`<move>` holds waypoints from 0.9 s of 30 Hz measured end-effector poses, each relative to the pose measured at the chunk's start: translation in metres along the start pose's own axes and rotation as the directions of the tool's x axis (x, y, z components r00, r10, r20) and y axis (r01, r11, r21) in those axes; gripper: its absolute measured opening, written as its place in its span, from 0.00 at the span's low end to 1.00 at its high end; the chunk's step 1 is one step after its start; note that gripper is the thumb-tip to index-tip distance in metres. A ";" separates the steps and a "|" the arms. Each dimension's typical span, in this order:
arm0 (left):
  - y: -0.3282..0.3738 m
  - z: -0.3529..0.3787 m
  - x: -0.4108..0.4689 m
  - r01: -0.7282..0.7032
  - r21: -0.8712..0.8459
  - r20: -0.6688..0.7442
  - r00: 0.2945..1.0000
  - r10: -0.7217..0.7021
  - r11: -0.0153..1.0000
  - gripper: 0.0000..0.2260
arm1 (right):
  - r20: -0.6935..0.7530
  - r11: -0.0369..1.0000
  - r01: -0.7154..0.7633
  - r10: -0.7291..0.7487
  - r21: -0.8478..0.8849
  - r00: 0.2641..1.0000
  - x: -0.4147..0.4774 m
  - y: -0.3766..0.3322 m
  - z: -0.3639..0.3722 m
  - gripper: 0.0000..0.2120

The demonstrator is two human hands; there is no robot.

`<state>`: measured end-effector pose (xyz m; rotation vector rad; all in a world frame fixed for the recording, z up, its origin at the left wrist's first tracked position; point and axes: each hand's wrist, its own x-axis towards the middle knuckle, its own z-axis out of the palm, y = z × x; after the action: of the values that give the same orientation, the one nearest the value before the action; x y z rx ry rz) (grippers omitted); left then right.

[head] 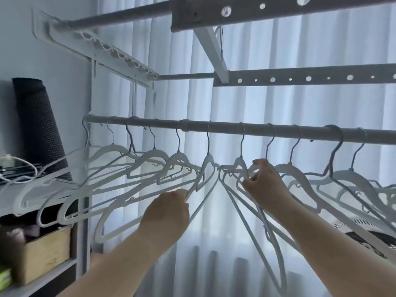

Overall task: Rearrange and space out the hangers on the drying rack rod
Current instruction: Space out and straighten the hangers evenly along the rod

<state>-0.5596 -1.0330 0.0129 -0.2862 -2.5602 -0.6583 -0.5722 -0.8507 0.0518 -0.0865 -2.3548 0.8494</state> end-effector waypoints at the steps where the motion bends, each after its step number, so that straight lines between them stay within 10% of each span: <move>1: 0.001 0.001 0.000 0.001 -0.007 0.010 1.000 -0.001 1.000 0.07 | 0.003 1.000 -0.005 0.005 0.000 1.000 0.000 0.001 -0.001 0.25; 20: 0.001 -0.009 -0.003 -0.052 -0.064 -0.057 0.997 0.048 0.997 0.15 | -0.040 0.996 -0.012 0.009 -0.087 0.999 -0.013 -0.005 -0.010 0.23; 27: -0.002 -0.020 -0.011 -0.356 -0.044 -0.475 0.829 0.294 0.933 0.12 | -0.113 0.957 0.128 -0.162 -0.260 0.980 -0.026 -0.019 -0.026 0.16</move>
<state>-0.5425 -1.0453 0.0217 -0.5300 -1.9530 -0.6684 -0.5333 -0.8581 0.0651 -0.0708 -2.2982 0.4568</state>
